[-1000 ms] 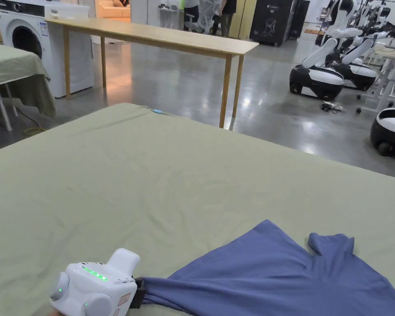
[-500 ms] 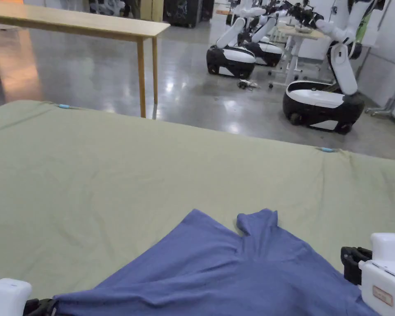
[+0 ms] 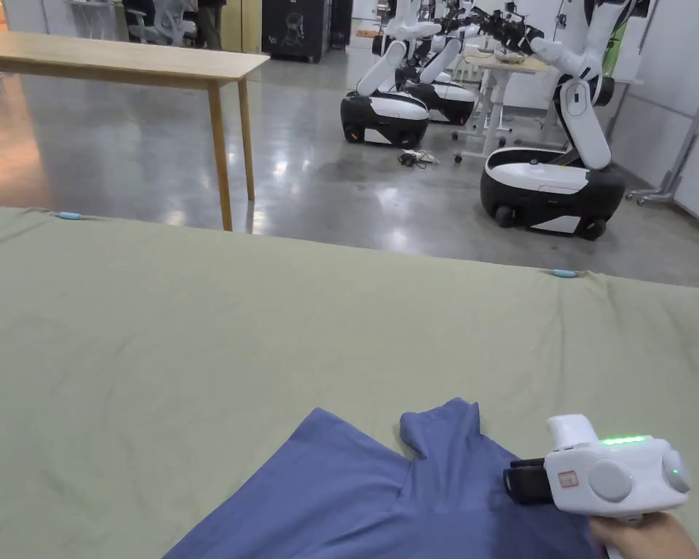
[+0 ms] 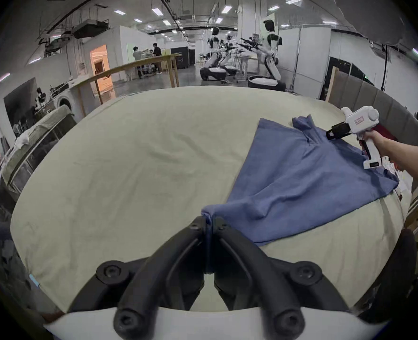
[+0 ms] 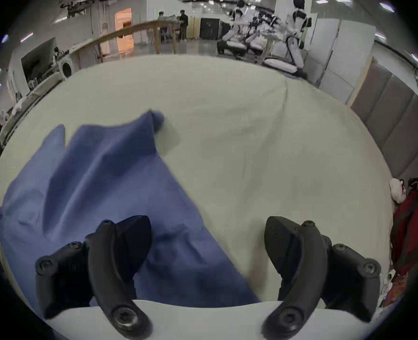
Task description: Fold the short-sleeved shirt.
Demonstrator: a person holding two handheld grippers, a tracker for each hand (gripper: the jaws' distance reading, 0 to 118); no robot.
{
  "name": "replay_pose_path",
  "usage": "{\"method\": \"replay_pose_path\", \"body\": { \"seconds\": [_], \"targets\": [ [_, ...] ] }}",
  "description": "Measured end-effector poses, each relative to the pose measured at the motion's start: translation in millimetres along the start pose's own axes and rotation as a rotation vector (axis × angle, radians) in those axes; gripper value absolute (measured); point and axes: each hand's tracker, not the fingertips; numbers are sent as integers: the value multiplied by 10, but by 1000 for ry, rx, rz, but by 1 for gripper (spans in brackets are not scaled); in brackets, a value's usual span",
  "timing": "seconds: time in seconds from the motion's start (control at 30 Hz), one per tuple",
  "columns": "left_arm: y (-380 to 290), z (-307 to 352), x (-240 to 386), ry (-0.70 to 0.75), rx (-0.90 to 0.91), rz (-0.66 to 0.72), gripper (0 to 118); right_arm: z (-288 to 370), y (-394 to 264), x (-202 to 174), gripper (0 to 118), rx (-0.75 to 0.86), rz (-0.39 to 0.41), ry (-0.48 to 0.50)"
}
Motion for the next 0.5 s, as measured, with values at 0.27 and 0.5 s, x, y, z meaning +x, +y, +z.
{"method": "replay_pose_path", "body": {
  "seconds": [0.27,0.5],
  "targets": [
    [-20,-112,-51,15,-18,16,2,549,-275,-229,8,65,-31,37],
    [407,-128,-300,3,33,75,2,1728,9,-89,8,224,-61,31]
  ]
}}
